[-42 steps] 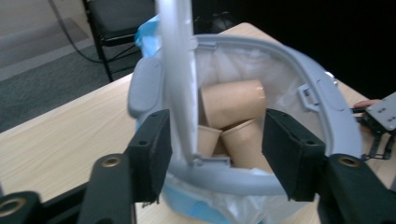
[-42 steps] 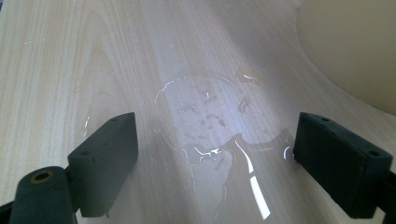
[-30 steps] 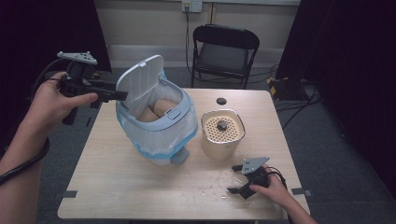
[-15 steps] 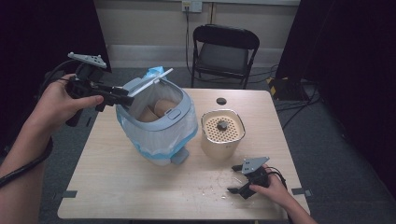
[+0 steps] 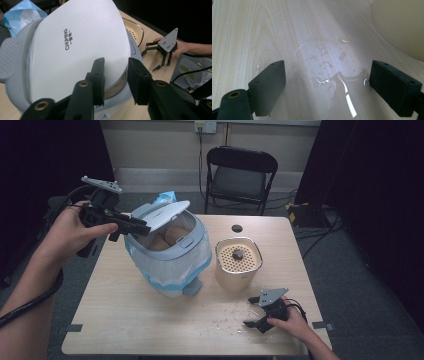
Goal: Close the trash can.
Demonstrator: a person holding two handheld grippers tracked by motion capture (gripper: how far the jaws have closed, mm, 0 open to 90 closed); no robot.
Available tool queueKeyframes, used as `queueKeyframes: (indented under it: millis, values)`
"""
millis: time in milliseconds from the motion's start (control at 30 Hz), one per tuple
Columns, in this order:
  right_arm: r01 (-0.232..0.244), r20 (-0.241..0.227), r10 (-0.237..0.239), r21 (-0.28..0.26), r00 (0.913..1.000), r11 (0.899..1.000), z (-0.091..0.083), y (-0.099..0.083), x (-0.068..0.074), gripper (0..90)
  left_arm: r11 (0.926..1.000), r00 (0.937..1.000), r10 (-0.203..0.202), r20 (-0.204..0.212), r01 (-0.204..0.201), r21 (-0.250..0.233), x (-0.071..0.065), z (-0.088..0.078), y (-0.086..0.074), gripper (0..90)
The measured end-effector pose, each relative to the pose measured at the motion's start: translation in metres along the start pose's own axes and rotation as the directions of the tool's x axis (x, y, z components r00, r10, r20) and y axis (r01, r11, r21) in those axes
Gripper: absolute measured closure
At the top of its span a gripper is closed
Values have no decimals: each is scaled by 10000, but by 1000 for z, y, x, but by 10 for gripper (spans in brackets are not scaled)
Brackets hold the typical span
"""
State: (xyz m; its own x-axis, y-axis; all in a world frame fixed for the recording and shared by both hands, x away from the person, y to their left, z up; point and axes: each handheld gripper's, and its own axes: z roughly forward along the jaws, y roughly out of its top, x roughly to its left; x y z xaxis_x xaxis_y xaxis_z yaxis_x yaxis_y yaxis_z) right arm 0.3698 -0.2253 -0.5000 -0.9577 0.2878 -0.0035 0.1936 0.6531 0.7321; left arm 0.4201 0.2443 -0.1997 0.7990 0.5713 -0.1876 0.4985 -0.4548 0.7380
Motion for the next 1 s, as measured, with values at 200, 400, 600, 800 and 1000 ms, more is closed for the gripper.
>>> queueKeyframes:
  millis: [200,400,600,800,1000]
  values:
    - [0,0,0,1,10000,10000,0,0,0,133,9952,9948,-934,417,920,331,0,10,1,785]
    - [1,2,-1,2,10000,10000,0,0,0,133,9865,9860,-1618,410,1605,323,2,16,2,840]
    - [-3,-3,3,1,10000,10000,0,0,0,133,9880,9879,-1488,-433,1503,342,1,28,5,862]
    - [-1,-2,1,2,10000,10000,0,0,0,132,9920,9857,-1142,-1242,1198,390,1,44,6,899]
    - [2,1,-2,3,10000,10000,0,0,0,132,9949,9854,-897,-1446,955,331,1,59,6,900]
